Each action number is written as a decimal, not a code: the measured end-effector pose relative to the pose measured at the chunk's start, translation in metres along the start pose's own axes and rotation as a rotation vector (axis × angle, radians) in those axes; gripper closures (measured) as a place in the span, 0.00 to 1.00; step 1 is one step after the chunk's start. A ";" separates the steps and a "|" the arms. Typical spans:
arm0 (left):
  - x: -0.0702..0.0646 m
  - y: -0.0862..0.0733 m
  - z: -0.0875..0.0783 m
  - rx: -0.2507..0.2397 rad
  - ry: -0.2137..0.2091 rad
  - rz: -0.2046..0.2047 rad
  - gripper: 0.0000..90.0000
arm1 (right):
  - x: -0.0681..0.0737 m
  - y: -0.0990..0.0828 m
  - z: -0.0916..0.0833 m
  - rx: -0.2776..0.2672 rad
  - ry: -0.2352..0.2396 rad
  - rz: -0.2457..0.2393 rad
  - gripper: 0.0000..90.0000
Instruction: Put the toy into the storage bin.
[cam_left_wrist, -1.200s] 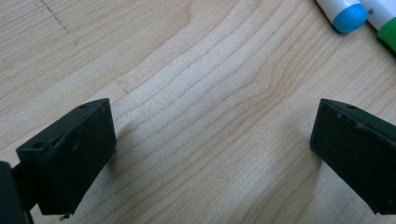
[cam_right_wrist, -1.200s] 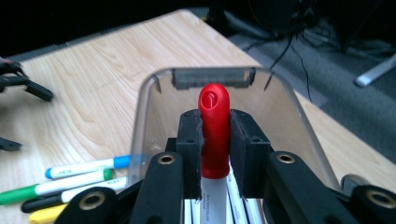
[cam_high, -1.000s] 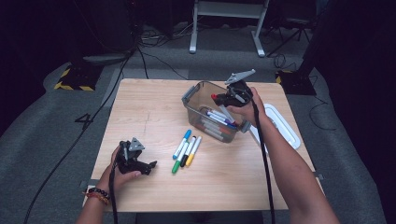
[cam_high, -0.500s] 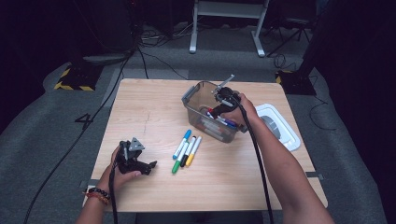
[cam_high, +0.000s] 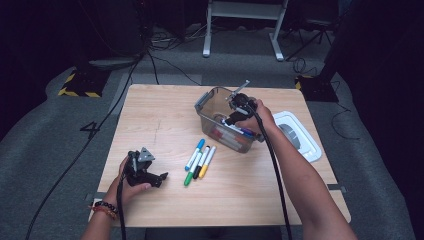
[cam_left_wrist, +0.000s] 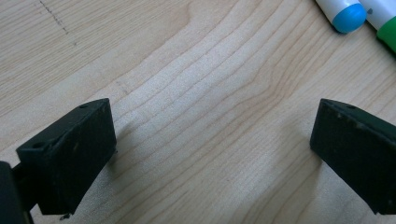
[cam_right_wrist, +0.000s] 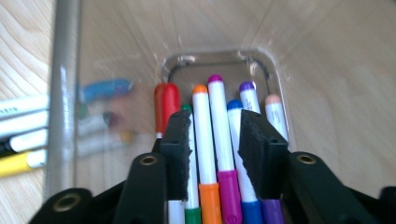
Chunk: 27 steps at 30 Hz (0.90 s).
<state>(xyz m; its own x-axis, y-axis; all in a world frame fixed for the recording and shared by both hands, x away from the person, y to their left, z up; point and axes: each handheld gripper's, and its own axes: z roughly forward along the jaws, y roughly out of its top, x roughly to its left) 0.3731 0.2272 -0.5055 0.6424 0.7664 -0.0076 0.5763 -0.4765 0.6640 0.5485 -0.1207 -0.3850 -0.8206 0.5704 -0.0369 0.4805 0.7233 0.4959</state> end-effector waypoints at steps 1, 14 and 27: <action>0.000 0.000 0.000 0.000 0.000 0.000 0.01 | 0.000 -0.001 -0.001 -0.014 -0.002 -0.003 0.67; 0.000 0.000 0.000 0.001 0.000 -0.002 0.01 | 0.018 -0.023 -0.067 -0.333 0.012 -0.050 0.42; -0.001 0.000 0.000 -0.002 0.003 -0.008 0.01 | 0.058 -0.061 -0.105 -0.491 0.088 -0.161 0.39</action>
<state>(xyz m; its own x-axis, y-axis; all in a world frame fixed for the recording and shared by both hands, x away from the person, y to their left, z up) 0.3724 0.2268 -0.5056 0.6361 0.7716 -0.0110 0.5807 -0.4693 0.6652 0.4385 -0.1727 -0.3264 -0.9053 0.4166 -0.0834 0.1616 0.5192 0.8392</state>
